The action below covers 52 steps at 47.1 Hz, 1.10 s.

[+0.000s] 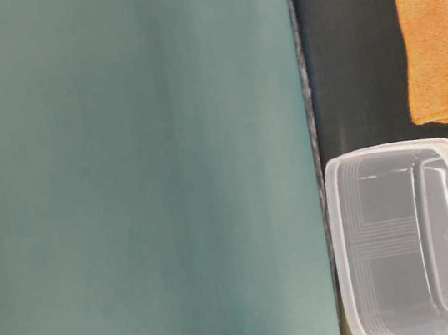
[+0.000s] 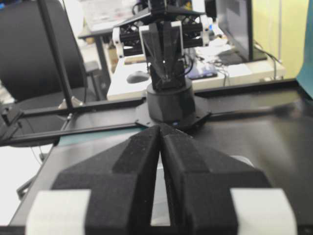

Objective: Place the orange towel into the container with the left arm.
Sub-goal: 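Move the left gripper over the orange towel and lower it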

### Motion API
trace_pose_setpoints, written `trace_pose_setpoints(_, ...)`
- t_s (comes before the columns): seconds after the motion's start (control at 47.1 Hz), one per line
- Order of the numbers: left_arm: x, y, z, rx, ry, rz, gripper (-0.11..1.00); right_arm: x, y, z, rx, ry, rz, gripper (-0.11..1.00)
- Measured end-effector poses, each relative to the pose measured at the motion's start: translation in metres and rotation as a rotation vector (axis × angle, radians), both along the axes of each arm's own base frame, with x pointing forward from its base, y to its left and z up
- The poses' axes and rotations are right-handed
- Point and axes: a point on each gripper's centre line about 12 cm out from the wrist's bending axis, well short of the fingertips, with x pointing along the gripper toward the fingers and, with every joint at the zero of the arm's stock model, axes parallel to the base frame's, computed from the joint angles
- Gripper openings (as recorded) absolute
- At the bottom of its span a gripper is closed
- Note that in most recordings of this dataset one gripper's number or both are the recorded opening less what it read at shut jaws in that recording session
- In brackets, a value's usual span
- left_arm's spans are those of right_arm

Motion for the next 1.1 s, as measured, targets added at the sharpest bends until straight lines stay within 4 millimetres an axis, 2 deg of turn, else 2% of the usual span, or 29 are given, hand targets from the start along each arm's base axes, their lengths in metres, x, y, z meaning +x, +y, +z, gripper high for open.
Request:
trace_pose_setpoints(0.085, 0.011, 0.000, 0.002, 0.003, 0.052, 0.001, 0.00, 0.000, -0.001, 0.000, 0.002, 0.003, -0.003, 0.05)
trace_pose_setpoints(0.191, 0.024, 0.001, 0.002, 0.003, 0.104, 0.005, 0.00, 0.000, -0.002, -0.001, 0.002, 0.008, -0.013, 0.17)
trace_pose_setpoints(0.425, 0.056, 0.004, 0.000, 0.007, 0.198, 0.013, 0.00, 0.000, -0.007, -0.001, 0.000, 0.008, -0.035, 0.67)
trace_pose_setpoints(0.488, 0.066, 0.005, 0.000, 0.010, 0.216, 0.014, 0.00, 0.000, -0.007, -0.001, 0.003, 0.008, -0.037, 0.74)
trace_pose_setpoints(0.552, 0.078, 0.006, 0.000, 0.011, 0.242, 0.014, 0.02, 0.000, -0.007, -0.001, 0.003, 0.006, -0.037, 0.74)
trace_pose_setpoints(0.637, 0.095, 0.007, -0.001, 0.015, 0.292, 0.015, 0.14, -0.001, -0.007, 0.000, 0.003, 0.005, -0.037, 0.73)
trace_pose_setpoints(0.807, 0.130, 0.014, -0.004, 0.042, 0.413, 0.013, 0.64, -0.003, -0.007, 0.002, 0.003, -0.005, -0.037, 0.73)
trace_pose_setpoints(0.892, 0.149, 0.016, -0.009, 0.065, 0.469, 0.000, 0.83, -0.005, -0.007, 0.005, -0.004, -0.021, -0.037, 0.73)
trace_pose_setpoints(0.955, 0.161, 0.016, -0.013, 0.078, 0.503, -0.011, 0.90, -0.008, -0.007, 0.009, -0.008, -0.040, -0.037, 0.73)
trace_pose_setpoints(1.104, 0.196, 0.016, -0.030, 0.100, 0.566, -0.033, 0.89, -0.018, -0.006, 0.019, -0.020, -0.093, -0.037, 0.73)
